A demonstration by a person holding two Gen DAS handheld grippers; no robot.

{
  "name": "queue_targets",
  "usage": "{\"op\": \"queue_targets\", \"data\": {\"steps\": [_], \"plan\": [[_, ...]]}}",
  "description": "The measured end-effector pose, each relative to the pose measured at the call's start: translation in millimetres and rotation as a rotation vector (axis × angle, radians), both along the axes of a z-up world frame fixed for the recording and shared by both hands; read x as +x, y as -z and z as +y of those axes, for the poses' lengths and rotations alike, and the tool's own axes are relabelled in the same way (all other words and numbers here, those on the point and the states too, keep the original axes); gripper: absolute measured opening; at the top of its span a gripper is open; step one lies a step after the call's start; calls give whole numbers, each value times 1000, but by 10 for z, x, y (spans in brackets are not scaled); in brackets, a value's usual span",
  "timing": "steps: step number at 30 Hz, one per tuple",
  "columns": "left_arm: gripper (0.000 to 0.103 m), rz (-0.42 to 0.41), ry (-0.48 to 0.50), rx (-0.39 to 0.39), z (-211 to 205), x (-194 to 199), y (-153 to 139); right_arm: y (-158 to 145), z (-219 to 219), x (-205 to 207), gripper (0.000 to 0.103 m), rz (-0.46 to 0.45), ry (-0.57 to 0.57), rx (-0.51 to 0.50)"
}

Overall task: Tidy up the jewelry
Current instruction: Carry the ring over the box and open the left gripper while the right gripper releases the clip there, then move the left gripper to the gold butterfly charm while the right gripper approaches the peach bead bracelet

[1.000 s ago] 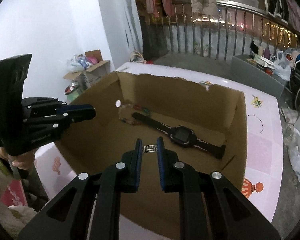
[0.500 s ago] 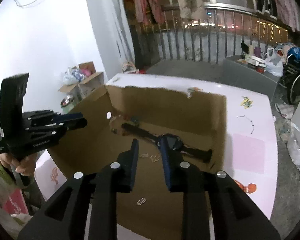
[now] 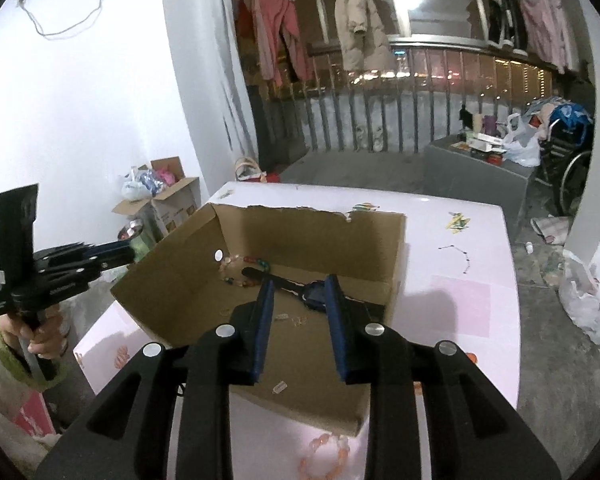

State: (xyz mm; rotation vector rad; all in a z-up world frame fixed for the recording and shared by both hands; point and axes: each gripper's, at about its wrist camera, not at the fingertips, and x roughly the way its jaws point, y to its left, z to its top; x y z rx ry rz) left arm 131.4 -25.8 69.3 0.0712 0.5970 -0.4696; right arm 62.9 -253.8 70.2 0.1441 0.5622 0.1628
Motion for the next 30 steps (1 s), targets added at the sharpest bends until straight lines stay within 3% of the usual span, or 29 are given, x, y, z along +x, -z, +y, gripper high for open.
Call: {"op": "queue_targets", "data": {"steps": [12, 17, 19, 30], "plan": [[20, -3, -37, 31, 428, -562, 138, 56, -92, -530, 27, 5, 71, 1], [20, 42, -6, 58, 377, -629, 363, 186, -34, -627, 29, 40, 49, 11], [20, 53, 18, 75, 303, -662, 467, 250, -7, -685, 37, 49, 39, 30], [25, 84, 106, 156, 38, -606, 947, 692, 146, -621, 37, 141, -6, 35]]}}
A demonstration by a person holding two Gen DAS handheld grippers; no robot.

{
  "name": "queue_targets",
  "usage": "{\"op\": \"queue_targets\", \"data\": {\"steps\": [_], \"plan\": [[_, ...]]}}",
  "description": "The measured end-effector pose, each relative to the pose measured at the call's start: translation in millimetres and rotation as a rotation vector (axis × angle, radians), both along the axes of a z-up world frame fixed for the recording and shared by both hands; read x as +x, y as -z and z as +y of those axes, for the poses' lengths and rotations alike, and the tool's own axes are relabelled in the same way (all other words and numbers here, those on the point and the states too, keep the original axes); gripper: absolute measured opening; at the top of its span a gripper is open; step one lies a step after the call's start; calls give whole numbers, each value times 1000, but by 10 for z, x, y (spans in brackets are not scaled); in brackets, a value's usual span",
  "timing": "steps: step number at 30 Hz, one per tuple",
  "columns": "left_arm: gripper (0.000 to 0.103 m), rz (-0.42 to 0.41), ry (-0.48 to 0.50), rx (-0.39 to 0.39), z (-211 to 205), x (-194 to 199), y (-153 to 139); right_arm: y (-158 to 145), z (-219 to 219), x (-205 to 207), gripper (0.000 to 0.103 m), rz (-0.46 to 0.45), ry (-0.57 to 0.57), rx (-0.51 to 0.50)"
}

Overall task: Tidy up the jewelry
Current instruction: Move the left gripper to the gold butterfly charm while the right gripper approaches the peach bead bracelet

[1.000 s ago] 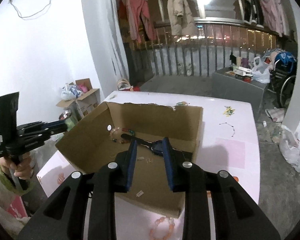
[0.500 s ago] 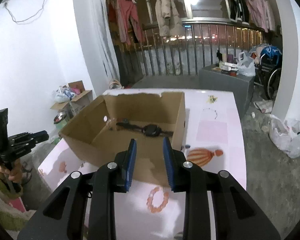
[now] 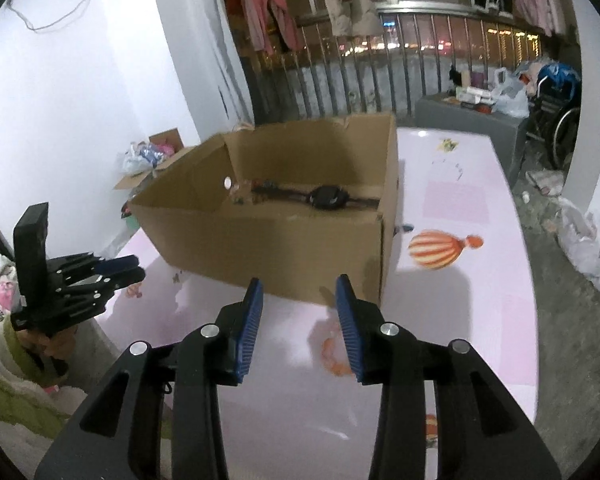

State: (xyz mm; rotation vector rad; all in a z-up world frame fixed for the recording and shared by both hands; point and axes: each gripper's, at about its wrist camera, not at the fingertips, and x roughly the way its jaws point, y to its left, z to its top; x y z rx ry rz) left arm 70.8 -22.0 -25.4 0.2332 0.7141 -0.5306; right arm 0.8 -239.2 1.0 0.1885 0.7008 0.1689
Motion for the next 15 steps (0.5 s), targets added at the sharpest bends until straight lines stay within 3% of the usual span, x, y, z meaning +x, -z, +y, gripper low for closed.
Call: {"op": "queue_targets", "data": {"steps": [15], "plan": [[27, 14, 20, 51, -104, 80, 215, 391, 118, 118, 37, 85, -26, -58]]}}
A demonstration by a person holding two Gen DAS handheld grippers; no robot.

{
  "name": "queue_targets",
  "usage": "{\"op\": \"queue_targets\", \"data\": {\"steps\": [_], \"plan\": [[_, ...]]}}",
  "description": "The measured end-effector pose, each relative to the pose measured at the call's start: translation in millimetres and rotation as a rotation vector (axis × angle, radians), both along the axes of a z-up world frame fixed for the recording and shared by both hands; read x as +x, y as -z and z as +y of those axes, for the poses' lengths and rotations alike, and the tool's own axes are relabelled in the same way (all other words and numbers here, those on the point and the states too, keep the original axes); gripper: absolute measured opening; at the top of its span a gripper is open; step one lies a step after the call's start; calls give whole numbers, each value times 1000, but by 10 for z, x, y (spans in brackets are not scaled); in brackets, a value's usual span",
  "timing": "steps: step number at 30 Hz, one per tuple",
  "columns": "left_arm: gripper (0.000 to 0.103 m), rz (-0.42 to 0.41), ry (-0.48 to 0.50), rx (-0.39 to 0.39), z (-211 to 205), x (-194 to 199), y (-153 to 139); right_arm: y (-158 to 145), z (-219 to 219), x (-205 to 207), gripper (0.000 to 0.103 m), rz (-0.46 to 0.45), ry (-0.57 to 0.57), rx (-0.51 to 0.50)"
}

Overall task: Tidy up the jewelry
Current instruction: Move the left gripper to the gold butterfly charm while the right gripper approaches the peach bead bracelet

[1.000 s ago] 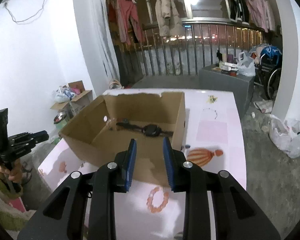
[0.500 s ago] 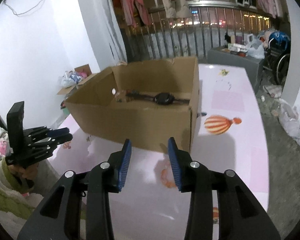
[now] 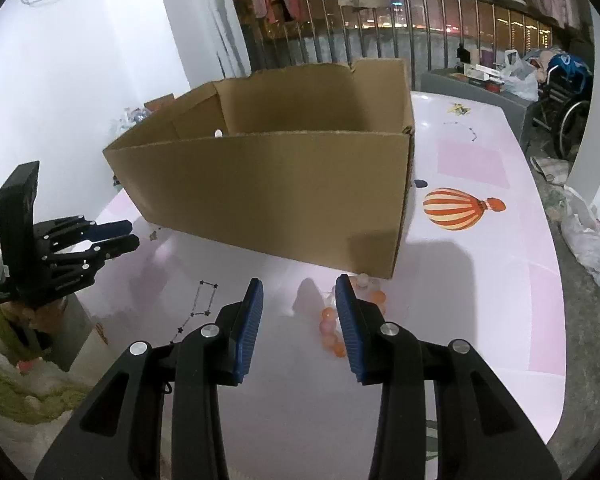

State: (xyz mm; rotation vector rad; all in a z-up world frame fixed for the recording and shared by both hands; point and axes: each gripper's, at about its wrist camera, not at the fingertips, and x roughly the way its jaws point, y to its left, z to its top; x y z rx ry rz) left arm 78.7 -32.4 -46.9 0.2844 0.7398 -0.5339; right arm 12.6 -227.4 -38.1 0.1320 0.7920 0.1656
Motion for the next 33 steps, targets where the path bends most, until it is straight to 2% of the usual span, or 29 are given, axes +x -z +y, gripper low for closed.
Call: {"op": "queue_targets", "data": {"steps": [24, 30, 33], "plan": [[27, 50, -46, -15, 18, 245, 161, 282, -46, 152, 24, 90, 16, 2], [27, 44, -50, -27, 9, 225, 177, 317, -112, 131, 23, 79, 50, 67], [27, 40, -50, -27, -8, 224, 182, 318, -67, 143, 22, 70, 46, 37]]}}
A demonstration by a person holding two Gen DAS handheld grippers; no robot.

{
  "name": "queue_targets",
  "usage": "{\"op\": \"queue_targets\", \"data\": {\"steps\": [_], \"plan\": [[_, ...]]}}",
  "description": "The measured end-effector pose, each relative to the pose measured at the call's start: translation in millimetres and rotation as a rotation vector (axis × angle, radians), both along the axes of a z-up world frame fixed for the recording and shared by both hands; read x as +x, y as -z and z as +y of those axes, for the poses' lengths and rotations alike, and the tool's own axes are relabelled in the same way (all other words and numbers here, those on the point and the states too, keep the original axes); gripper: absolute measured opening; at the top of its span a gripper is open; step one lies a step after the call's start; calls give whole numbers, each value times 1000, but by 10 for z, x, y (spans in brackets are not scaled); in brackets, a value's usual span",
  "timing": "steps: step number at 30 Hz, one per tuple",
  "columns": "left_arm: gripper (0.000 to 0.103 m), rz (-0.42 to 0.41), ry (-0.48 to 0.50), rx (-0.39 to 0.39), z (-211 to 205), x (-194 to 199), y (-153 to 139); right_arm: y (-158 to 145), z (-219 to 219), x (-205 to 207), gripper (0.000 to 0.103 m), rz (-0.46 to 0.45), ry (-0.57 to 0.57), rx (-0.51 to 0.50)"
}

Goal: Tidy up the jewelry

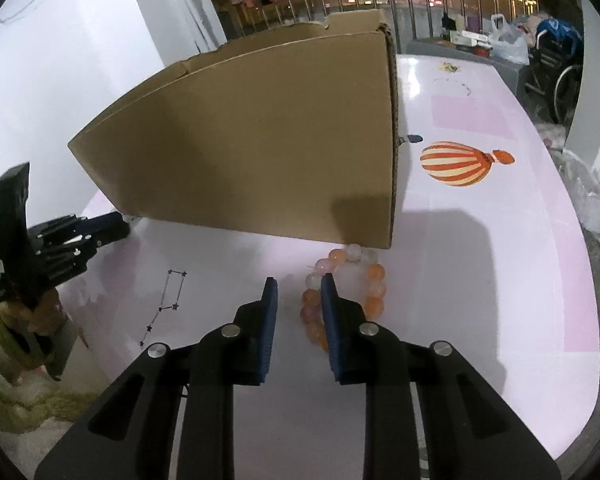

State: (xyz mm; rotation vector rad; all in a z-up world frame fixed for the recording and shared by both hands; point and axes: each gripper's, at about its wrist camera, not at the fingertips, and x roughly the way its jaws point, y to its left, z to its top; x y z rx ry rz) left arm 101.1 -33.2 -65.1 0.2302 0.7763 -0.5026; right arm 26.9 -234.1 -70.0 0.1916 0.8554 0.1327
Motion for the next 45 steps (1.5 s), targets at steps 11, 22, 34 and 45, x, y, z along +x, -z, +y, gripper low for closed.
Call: {"op": "queue_targets", "data": {"steps": [11, 22, 34, 45], "plan": [[19, -19, 19, 19, -71, -19, -4, -18, 57, 8, 14, 7, 6, -53], [13, -15, 13, 22, -109, -19, -14, -36, 51, 30, 10, 13, 7, -64], [9, -40, 16, 46, -149, -58, 7, -26, 36, 16, 10, 10, 4, -56], [8, -52, 24, 48, -110, -78, 19, -38, 43, 13, 10, 7, 2, -54]]}}
